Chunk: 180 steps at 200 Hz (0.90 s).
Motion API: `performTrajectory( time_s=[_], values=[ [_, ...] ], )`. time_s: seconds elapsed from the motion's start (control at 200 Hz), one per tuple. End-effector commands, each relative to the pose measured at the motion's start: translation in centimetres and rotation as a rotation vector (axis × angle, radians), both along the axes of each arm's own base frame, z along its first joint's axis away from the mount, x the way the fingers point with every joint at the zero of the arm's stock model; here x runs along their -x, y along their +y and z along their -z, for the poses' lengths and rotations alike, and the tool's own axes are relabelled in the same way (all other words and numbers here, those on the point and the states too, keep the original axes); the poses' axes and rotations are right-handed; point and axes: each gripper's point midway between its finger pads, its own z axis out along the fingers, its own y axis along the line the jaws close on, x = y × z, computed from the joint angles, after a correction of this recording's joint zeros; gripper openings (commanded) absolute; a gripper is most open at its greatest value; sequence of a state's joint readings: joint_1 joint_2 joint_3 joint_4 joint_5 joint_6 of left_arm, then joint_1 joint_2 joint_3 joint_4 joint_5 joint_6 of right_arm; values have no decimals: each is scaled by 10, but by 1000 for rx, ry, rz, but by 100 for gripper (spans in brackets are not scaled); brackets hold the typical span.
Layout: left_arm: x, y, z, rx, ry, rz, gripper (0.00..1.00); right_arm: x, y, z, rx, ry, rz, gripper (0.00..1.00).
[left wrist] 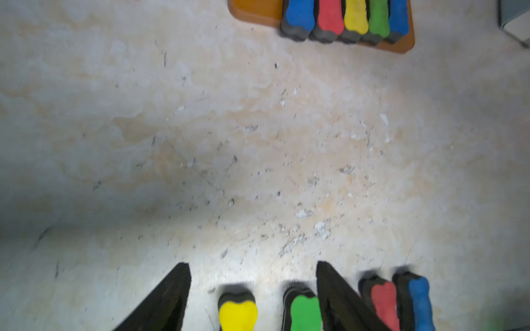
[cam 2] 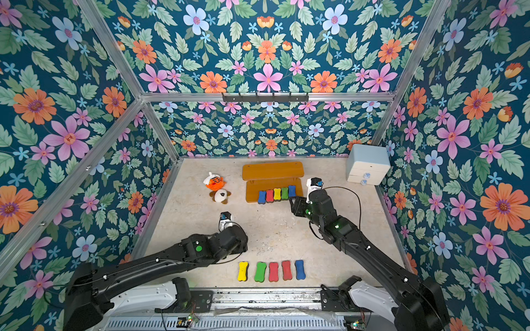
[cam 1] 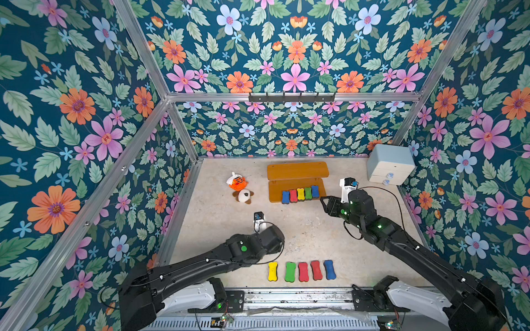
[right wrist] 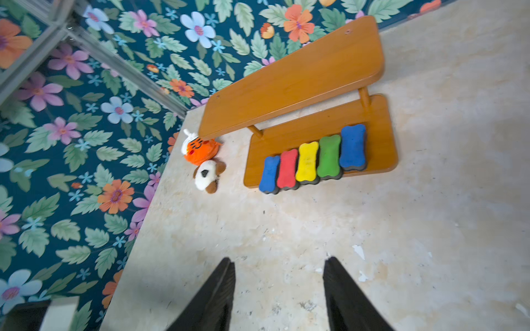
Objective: Remove the whiteboard erasers from the shelf
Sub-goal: Place the whiteboard eraser at the center of the board, then adjust the shelf at the center of the board.
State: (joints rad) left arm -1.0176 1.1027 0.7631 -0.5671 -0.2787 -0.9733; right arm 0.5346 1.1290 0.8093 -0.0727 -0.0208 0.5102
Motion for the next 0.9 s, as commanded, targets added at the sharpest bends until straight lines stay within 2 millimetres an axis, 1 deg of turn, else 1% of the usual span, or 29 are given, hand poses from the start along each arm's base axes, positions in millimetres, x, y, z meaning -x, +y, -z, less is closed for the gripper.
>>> performTrajectory(
  time_s=[0.0,0.065,0.15,0.28,0.375,0.445,0.47,0.48,0.49,0.56,0.675,0.74,0.82,0.895],
  values=[
    [-30,-17,-20,29,-41,158,73,-28,-2,-10,-16,-9,-45,55],
    [-59,-13,-32,40,-63,155,75,-47,-5,-11,-9,9,-52,54],
    [-106,-8,-55,110,-104,133,75,-69,-15,-12,1,9,-32,55],
    [-174,-3,-86,191,-164,94,76,-103,-36,-13,-13,6,11,55],
    [-218,3,-95,253,-180,67,81,-129,-47,-9,-19,15,26,55],
    [-243,5,-90,278,-161,67,82,-147,-49,-3,-19,32,18,56],
    [-251,4,-90,287,-161,75,82,-153,-48,-5,-22,31,7,57],
    [-254,4,-88,288,-156,73,82,-157,-47,4,-20,51,3,57],
    [-257,4,-88,291,-156,72,82,-160,-46,8,-19,61,0,57],
    [-272,0,-77,315,-128,79,82,-175,-43,18,-18,87,-23,59],
    [-287,-7,-61,352,-95,87,82,-195,-36,29,-25,109,-55,61],
    [-290,-14,-55,376,-78,104,80,-203,-34,36,-28,124,-63,61],
    [-292,-24,-53,420,-66,140,73,-207,-32,42,-33,138,-74,61],
    [-293,-29,-50,446,-57,153,71,-210,-30,46,-39,142,-82,60]
  ],
)
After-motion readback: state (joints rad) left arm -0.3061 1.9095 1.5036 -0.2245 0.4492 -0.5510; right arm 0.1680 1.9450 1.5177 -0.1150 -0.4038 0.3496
